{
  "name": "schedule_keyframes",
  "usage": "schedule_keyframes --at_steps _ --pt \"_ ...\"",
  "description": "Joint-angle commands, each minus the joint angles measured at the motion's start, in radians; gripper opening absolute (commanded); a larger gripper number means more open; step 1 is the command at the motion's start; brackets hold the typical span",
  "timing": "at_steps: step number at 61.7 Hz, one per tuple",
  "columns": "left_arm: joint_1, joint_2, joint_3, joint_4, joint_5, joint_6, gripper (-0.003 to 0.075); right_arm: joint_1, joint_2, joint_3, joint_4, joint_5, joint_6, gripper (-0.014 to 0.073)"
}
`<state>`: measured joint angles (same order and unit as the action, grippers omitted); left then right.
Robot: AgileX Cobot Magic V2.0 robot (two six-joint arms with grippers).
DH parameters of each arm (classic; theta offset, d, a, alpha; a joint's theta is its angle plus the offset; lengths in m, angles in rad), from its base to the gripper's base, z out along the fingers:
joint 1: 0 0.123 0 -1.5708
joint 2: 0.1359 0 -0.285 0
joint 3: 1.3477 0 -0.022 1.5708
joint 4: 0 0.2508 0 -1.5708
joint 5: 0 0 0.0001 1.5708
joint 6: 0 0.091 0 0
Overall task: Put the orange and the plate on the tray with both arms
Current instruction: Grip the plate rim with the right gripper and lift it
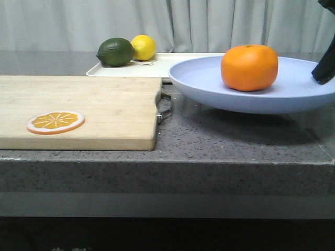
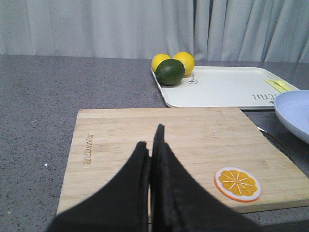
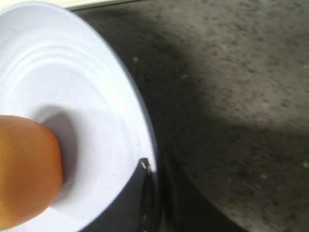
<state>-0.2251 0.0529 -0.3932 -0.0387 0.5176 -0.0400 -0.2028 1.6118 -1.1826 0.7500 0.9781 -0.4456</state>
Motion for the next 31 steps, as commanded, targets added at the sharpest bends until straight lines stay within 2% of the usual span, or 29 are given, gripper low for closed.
schedule_keyframes --at_steps 1,15,31 --pt "0.001 0.013 -0.025 -0.009 -0.087 -0.008 -0.0018 -0.006 -0.044 -0.062 0.115 0.012 -0.02 -0.0119" --pt "0.001 0.013 -0.025 -0.009 -0.087 -0.008 -0.0018 -0.006 -0.02 -0.193 0.141 0.005 0.026 -0.0111" --pt "0.001 0.013 -0.025 -0.009 -0.087 -0.008 -0.0018 0.023 0.155 -0.508 0.11 0.019 0.19 -0.0111"
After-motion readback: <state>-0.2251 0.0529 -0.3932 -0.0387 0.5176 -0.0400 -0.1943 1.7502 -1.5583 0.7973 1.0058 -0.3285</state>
